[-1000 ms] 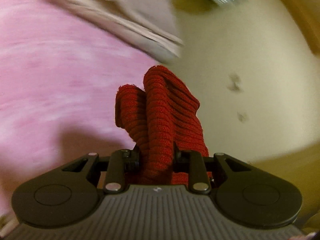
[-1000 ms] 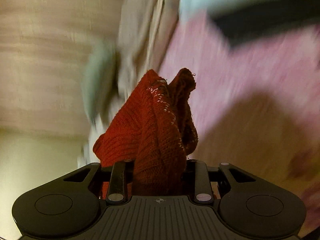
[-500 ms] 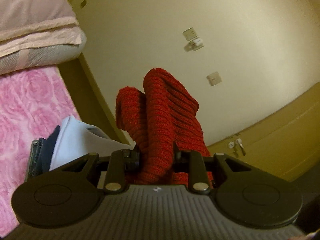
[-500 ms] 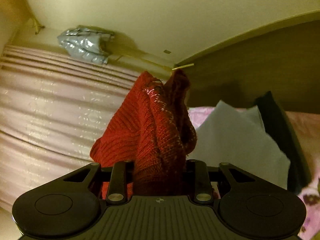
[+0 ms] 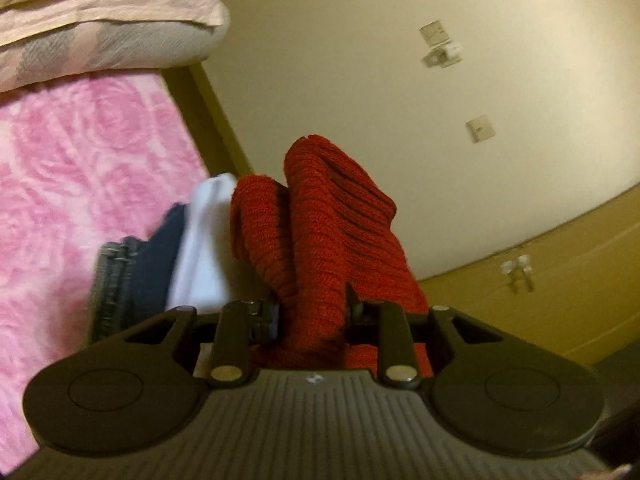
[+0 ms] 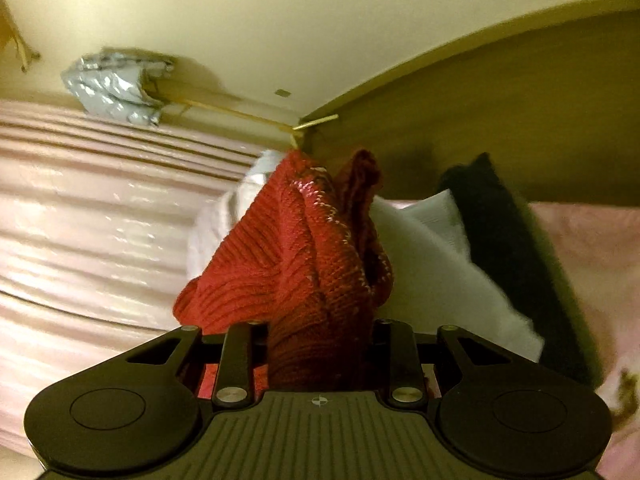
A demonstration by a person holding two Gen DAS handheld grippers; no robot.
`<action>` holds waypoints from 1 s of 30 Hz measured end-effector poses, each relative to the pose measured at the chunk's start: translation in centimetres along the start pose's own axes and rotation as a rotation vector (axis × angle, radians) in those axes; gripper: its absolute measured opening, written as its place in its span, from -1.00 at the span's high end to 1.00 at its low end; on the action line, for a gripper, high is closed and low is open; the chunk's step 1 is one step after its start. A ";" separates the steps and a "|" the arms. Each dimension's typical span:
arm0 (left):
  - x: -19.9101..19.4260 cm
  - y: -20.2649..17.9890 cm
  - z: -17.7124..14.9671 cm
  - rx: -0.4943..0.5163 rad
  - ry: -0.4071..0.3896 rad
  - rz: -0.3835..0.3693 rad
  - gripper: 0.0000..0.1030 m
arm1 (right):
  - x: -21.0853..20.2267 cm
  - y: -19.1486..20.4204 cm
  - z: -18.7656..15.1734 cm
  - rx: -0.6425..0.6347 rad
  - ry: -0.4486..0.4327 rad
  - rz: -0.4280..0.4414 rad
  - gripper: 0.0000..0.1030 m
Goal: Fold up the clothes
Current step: 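Lift the folded sweater with both grippers and carry it to the clothes stack, then lower the sweater onto the white and dark clothes stack with both grippers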
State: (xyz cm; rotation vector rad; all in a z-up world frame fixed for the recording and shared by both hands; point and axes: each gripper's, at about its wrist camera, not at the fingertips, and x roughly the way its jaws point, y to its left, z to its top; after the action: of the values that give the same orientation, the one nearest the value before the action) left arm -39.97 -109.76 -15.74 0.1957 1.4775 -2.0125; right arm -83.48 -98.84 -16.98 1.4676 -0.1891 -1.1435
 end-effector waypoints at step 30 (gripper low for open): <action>0.9 -10.8 -10.3 0.534 0.024 0.390 0.83 | -1.6 9.7 -11.8 -0.706 -0.085 -0.277 0.24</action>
State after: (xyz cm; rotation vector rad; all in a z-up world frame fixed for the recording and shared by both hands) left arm -49.19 -98.95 -11.12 0.6747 0.8012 -2.0282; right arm -71.10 -92.56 -10.36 0.8296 0.3448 -1.3174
